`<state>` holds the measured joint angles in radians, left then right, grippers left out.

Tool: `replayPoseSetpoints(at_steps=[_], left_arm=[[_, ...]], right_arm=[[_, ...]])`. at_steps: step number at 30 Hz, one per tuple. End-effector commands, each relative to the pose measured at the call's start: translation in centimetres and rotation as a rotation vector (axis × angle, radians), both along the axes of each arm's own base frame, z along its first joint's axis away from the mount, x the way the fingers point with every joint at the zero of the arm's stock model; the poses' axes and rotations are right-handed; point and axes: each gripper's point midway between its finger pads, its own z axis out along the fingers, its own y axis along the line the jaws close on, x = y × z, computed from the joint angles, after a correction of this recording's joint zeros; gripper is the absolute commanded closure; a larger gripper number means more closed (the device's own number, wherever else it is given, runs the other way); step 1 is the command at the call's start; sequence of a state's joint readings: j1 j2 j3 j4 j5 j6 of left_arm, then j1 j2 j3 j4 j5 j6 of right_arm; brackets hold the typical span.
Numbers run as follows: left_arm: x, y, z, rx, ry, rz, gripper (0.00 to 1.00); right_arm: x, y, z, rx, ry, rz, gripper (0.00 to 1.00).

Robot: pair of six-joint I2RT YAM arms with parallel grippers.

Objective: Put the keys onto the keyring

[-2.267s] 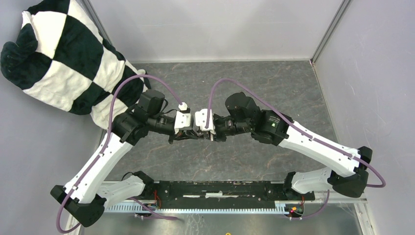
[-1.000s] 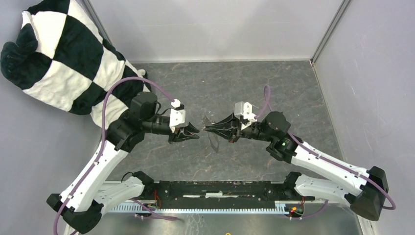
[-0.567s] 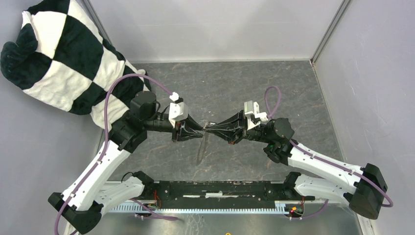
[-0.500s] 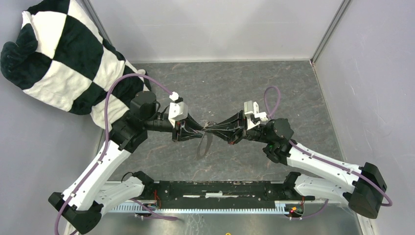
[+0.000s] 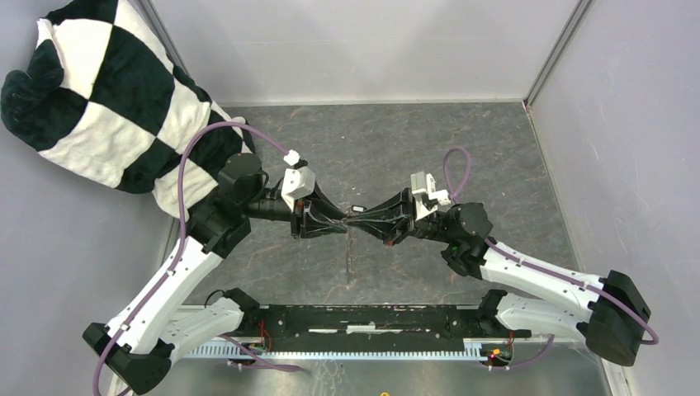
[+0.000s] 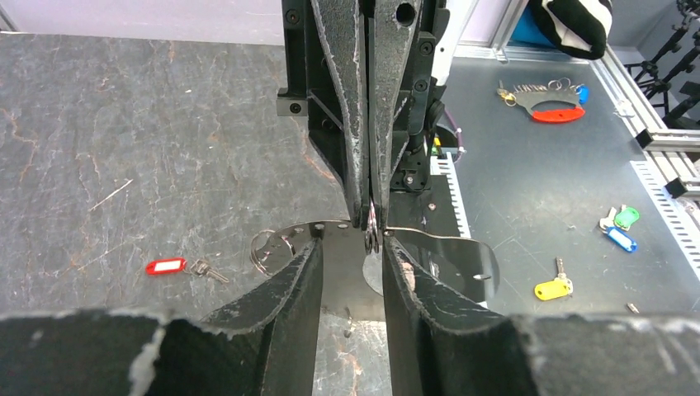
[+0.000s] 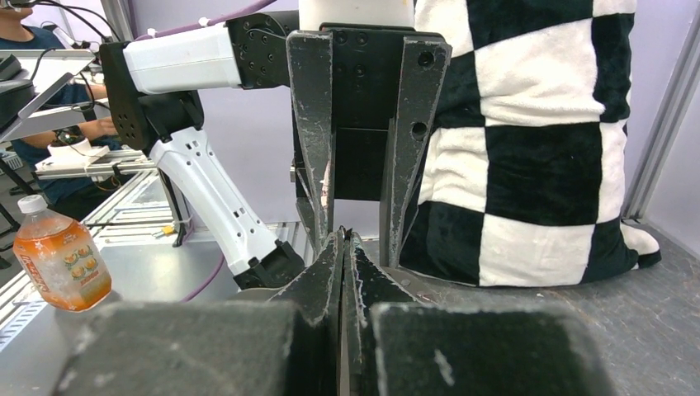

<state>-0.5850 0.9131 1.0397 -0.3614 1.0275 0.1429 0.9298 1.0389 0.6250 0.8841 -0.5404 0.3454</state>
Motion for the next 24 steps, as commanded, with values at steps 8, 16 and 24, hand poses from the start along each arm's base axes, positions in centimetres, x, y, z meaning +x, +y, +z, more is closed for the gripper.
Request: replayPoseSetpoints(at_steps=[8, 16, 24], left_arm=[[-0.1, 0.2, 0.7, -0.019, -0.041, 0.015, 0.90], [-0.2, 0.6, 0.1, 0.016, -0.064, 0.014, 0.98], [-0.6, 1.3, -1.6, 0.094, -0.146, -0.033, 0.98]], right_arm=[[-0.8, 0.1, 1.0, 0.039, -0.022, 0.014, 0.99], [0.5, 0.9, -0.5, -0.182, -0.029, -0.030, 0.85], [1.4, 0.7, 0.5, -0.419, -0.168, -0.009, 0.61]])
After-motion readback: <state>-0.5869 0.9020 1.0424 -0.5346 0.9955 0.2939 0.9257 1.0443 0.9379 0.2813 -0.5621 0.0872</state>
